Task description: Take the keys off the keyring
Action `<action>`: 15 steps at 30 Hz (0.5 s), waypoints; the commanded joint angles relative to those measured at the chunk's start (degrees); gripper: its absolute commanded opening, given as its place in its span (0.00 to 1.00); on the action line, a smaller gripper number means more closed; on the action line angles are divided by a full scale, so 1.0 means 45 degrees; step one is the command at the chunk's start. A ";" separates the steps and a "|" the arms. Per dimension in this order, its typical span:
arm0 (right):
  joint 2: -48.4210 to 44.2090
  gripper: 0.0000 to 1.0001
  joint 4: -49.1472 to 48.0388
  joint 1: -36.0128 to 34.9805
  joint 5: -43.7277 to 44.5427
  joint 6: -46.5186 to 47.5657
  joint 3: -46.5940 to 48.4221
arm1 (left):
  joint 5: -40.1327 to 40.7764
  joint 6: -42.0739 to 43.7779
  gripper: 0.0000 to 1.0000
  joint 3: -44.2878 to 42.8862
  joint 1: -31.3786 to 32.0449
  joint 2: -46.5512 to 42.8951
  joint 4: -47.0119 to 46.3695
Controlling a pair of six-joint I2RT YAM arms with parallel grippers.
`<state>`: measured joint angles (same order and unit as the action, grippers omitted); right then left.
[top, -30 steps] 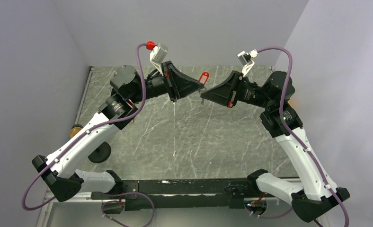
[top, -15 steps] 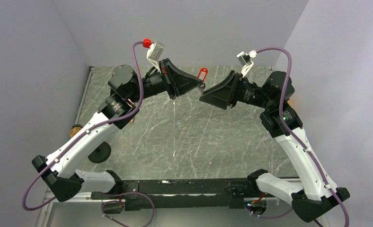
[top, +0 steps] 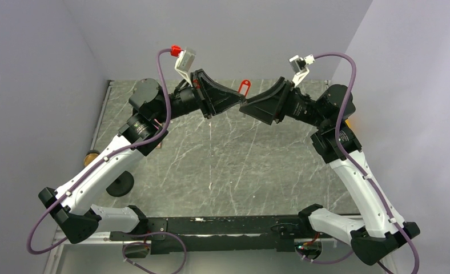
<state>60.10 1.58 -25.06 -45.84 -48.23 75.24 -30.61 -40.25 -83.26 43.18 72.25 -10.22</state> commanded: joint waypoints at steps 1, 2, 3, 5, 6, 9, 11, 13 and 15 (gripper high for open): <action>0.0191 0.62 -0.1651 0.0002 0.0213 -0.0378 0.0407 | -0.0082 -0.0270 0.00 -0.0272 -0.0063 -0.0325 -0.0637; 0.0216 0.58 -0.1816 -0.0008 0.0203 -0.0462 0.0408 | -0.0047 -0.0303 0.00 -0.0250 -0.0060 -0.0363 -0.0627; 0.0275 0.52 -0.1951 -0.0006 0.0190 -0.0546 0.0418 | -0.0067 -0.0337 0.00 -0.0206 -0.0063 -0.0388 -0.0648; 0.0361 0.43 -0.2143 0.0000 0.0164 -0.0720 0.0428 | -0.0042 -0.0362 0.00 -0.0124 -0.0055 -0.0437 -0.0632; 0.0389 0.40 -0.2224 -0.0008 0.0141 -0.0761 0.0418 | -0.0025 -0.0381 0.00 -0.0070 -0.0060 -0.0472 -0.0617; 0.0431 0.35 -0.2475 -0.0017 0.0062 -0.0959 0.0251 | 0.0128 -0.0391 0.00 0.0100 -0.0063 -0.0575 -0.0706; 0.0395 0.34 -0.2503 -0.0016 0.0102 -0.0955 0.0215 | 0.0176 -0.0392 0.00 0.0124 -0.0052 -0.0586 -0.0689; 0.0417 0.34 -0.2556 -0.0011 0.0061 -0.0978 0.0228 | 0.0265 -0.0392 0.00 0.0161 -0.0052 -0.0586 -0.0645; 0.0434 0.33 -0.2672 -0.0012 0.0002 -0.1042 0.0232 | 0.0385 -0.0407 0.00 0.0240 -0.0061 -0.0595 -0.0621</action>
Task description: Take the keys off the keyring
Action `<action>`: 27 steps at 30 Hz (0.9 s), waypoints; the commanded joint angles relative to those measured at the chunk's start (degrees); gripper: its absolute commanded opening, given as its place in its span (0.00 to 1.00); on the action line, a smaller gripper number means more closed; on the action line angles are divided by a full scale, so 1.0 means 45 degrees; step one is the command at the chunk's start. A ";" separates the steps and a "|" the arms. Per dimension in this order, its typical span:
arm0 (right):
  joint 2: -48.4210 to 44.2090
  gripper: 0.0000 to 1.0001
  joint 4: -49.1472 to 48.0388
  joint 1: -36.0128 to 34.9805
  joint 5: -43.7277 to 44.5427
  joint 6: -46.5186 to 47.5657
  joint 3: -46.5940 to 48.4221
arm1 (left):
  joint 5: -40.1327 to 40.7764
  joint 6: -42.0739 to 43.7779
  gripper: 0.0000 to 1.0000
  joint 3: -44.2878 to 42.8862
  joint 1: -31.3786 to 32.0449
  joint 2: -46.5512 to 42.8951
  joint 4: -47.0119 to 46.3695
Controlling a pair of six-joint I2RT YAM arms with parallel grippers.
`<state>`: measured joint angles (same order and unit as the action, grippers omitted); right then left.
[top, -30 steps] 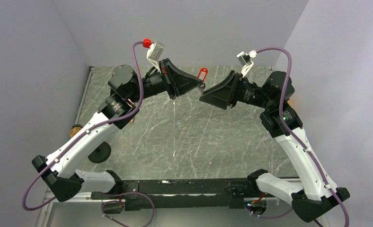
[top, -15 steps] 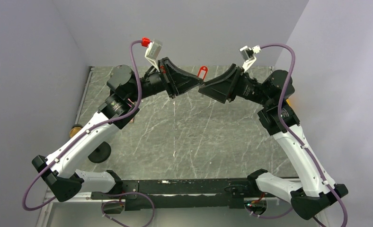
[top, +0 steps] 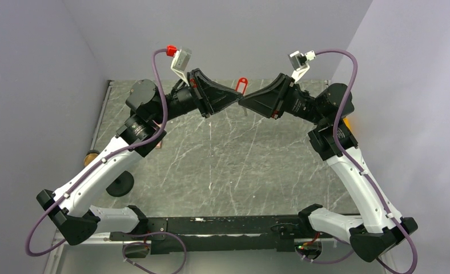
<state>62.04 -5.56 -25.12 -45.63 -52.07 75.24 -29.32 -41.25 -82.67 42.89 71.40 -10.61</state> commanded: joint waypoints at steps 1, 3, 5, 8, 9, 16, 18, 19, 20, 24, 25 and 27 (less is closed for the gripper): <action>0.0034 0.33 -0.1136 -0.0002 -0.0072 -0.0220 0.0233 | 0.0174 -0.0202 0.00 0.0166 0.0017 -0.0432 -0.0560; 0.0069 0.33 -0.1208 -0.0002 -0.0088 -0.0283 0.0223 | 0.0338 -0.0161 0.00 0.0197 -0.0001 -0.0430 -0.0527; 0.0112 0.32 -0.1339 -0.0002 -0.0098 -0.0337 0.0185 | 0.0482 -0.0113 0.00 0.0200 0.0000 -0.0428 -0.0457; 0.0170 0.31 -0.1566 0.0002 -0.0133 -0.0470 0.0102 | 0.0557 -0.0193 0.00 0.0308 0.0000 -0.0421 -0.0577; 0.0182 0.31 -0.1634 -0.0017 -0.0134 -0.0509 0.0070 | 0.0585 -0.0215 0.00 0.0338 -0.0001 -0.0417 -0.0628; 0.0335 0.31 -0.1733 -0.0054 -0.0241 -0.0576 0.0071 | 0.0750 -0.0443 0.00 0.0411 -0.0001 -0.0319 -0.0916; 0.0389 0.31 -0.1766 -0.0074 -0.0268 -0.0580 0.0076 | 0.0766 -0.0507 0.00 0.0423 0.0007 -0.0280 -0.0969; 0.0412 0.31 -0.1839 -0.0078 -0.0288 -0.0621 0.0047 | 0.0797 -0.0543 0.00 0.0440 0.0010 -0.0260 -0.0992; 0.0424 0.31 -0.1971 -0.0080 -0.0305 -0.0692 -0.0020 | 0.0840 -0.0598 0.00 0.0474 0.0010 -0.0270 -0.1042; 0.0445 0.31 -0.2210 -0.0107 -0.0339 -0.0810 -0.0149 | 0.1062 -0.0852 0.00 0.0652 0.0007 -0.0261 -0.1352; 0.0446 0.31 -0.2178 -0.0094 -0.0316 -0.0796 -0.0140 | 0.1098 -0.0869 0.00 0.0656 0.0000 -0.0251 -0.1387; 0.0461 0.30 -0.2109 -0.0098 -0.0273 -0.0731 -0.0086 | 0.1138 -0.0871 0.00 0.0676 -0.0001 -0.0236 -0.1390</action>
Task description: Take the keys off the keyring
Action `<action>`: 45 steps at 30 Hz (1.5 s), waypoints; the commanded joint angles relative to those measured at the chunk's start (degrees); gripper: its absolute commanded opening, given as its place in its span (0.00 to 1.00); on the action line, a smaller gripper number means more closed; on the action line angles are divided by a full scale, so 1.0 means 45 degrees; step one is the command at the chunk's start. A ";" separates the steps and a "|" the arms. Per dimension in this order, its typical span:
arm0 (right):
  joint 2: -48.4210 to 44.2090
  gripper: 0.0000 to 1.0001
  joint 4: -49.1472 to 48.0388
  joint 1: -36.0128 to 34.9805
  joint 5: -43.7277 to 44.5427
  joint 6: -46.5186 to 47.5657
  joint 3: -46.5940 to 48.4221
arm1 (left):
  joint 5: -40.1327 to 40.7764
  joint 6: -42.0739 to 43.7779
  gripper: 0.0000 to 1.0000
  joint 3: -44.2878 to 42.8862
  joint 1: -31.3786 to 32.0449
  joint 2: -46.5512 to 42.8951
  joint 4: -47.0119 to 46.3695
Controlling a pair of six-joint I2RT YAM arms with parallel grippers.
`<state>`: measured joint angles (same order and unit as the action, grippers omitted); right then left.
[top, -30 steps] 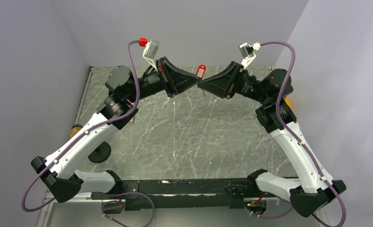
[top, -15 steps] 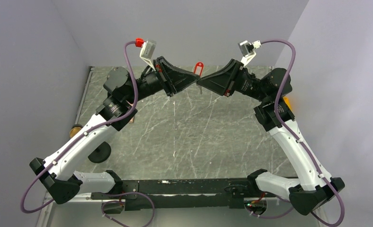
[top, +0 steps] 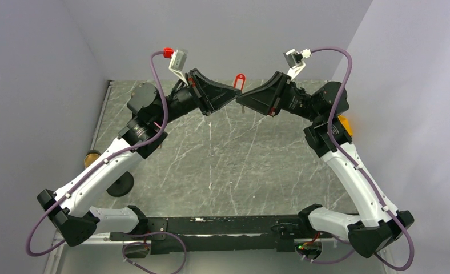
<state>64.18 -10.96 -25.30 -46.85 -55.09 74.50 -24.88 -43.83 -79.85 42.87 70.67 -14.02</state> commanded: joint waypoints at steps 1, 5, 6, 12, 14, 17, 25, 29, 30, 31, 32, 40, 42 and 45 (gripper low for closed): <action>0.0011 0.30 -0.0922 -0.0061 -0.0014 -0.0051 0.0101 | 0.0158 -0.0298 0.00 0.0070 0.0019 -0.0075 -0.0634; 0.0103 0.25 -0.1034 -0.0056 -0.0043 -0.0121 0.0105 | 0.0195 -0.0356 0.00 0.0183 0.0004 -0.0080 -0.0727; 0.0094 0.24 -0.1040 -0.0059 -0.0021 -0.0131 0.0095 | 0.0215 -0.0357 0.00 0.0191 0.0004 -0.0066 -0.0731; 0.0098 0.06 -0.1049 -0.0042 0.0108 -0.0157 0.0037 | 0.0262 -0.0417 0.00 0.0353 0.0005 -0.0065 -0.0880; 0.0042 0.00 -0.1079 -0.0052 0.0141 -0.0177 -0.0047 | 0.0266 -0.0384 0.00 0.0381 0.0025 -0.0060 -0.0846; -0.0087 0.00 -0.1057 -0.0051 0.0156 -0.0079 -0.0199 | 0.0351 -0.0328 0.11 0.0419 0.0041 -0.0096 -0.0696; -0.0689 0.00 0.1148 -0.0047 0.0054 0.1472 -0.0021 | 0.0365 0.0169 0.48 0.0007 0.0026 -0.0115 0.0165; -0.1139 0.00 0.1594 -0.0028 -0.0005 0.1665 -0.0227 | 0.0409 0.0914 0.59 -0.0482 0.0006 -0.0110 0.0753; -0.1226 0.00 0.1659 -0.0023 0.0003 0.1675 -0.0259 | 0.0412 0.1123 0.59 -0.0632 -0.0040 -0.0118 0.0928; -0.1288 0.00 0.1792 -0.0018 -0.0035 0.1725 -0.0256 | 0.0388 0.1286 0.59 -0.0777 -0.0087 -0.0102 0.1065; -0.1310 0.00 0.1945 -0.0019 -0.0052 0.1843 -0.0187 | 0.0309 0.1433 0.57 -0.0893 -0.0166 -0.0071 0.1158; -0.1233 0.00 0.4389 -0.0022 -0.0634 0.3417 0.0945 | -0.1405 0.3974 0.44 -0.2632 -0.0818 0.0220 0.3307; -0.1078 0.00 0.5638 -0.0020 -0.0833 0.4258 0.1453 | -0.2363 0.5514 0.46 -0.3940 -0.0812 0.0664 0.4886; -0.0307 0.00 0.9087 -0.0022 -0.0304 0.5808 0.2677 | -0.2937 0.7506 0.47 -0.5784 -0.0813 0.1538 0.7863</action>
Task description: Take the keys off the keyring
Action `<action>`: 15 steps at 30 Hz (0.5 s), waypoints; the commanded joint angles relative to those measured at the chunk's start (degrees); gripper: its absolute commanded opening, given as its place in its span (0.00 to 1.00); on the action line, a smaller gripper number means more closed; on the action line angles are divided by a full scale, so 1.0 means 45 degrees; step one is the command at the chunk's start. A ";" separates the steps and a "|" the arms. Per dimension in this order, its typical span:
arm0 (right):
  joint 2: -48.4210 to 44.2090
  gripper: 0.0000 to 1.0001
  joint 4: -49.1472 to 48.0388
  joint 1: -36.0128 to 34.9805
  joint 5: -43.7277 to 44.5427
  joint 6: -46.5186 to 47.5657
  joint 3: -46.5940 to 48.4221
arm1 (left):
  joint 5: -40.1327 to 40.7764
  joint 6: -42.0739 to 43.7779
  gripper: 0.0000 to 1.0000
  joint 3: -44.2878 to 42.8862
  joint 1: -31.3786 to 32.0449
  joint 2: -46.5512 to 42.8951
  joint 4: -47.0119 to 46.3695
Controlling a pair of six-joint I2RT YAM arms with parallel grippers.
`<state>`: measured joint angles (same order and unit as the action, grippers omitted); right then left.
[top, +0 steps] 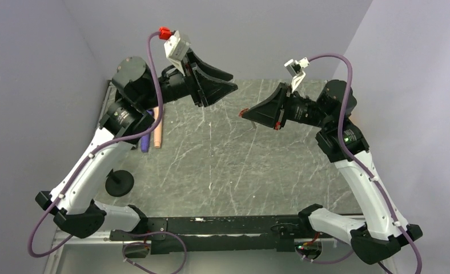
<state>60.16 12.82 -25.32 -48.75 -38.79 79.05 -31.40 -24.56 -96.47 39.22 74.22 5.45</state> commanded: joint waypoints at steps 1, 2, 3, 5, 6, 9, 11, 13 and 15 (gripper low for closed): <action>0.0927 0.00 0.4919 -0.0027 0.0488 0.2595 0.2099 | -0.1220 0.3542 0.48 -0.2408 -0.0005 0.0966 0.4284; 0.1277 0.00 0.6096 -0.0033 0.0969 0.2954 0.2534 | -0.0908 0.3736 0.48 -0.2518 0.0000 0.1059 0.4746; 0.1648 0.00 0.7229 -0.0037 0.1478 0.3206 0.2945 | -0.0554 0.3870 0.47 -0.2424 -0.0002 0.1058 0.4948; 0.2385 0.00 0.9073 -0.0027 0.2321 0.3304 0.3490 | 0.0482 0.3748 0.47 -0.1821 -0.0005 0.0869 0.4905; 0.2768 0.00 0.9955 -0.0031 0.2900 0.3155 0.3638 | 0.1382 0.3564 0.47 -0.1466 0.0002 0.0771 0.4829; 0.3801 0.00 1.2084 -0.0033 0.3994 0.2413 0.3599 | 0.3244 0.2656 0.47 -0.0658 -0.0005 0.0757 0.5047; 0.4266 0.00 1.2877 -0.0024 0.3960 0.2114 0.3073 | 0.3817 0.1970 0.47 -0.0326 -0.0005 0.0922 0.5363; 0.4798 0.00 1.3881 -0.0047 0.4105 0.2244 0.2585 | 0.4135 0.1454 0.45 -0.0122 -0.0004 0.1179 0.5718; 0.5347 0.00 1.5060 -0.0188 0.4614 0.2649 0.2557 | 0.4236 0.1093 0.44 0.0001 0.0000 0.1414 0.6126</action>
<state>81.76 63.90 -25.45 -32.99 -28.03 91.31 -17.87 -14.94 -96.99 39.18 79.29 29.10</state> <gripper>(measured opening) 0.020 0.447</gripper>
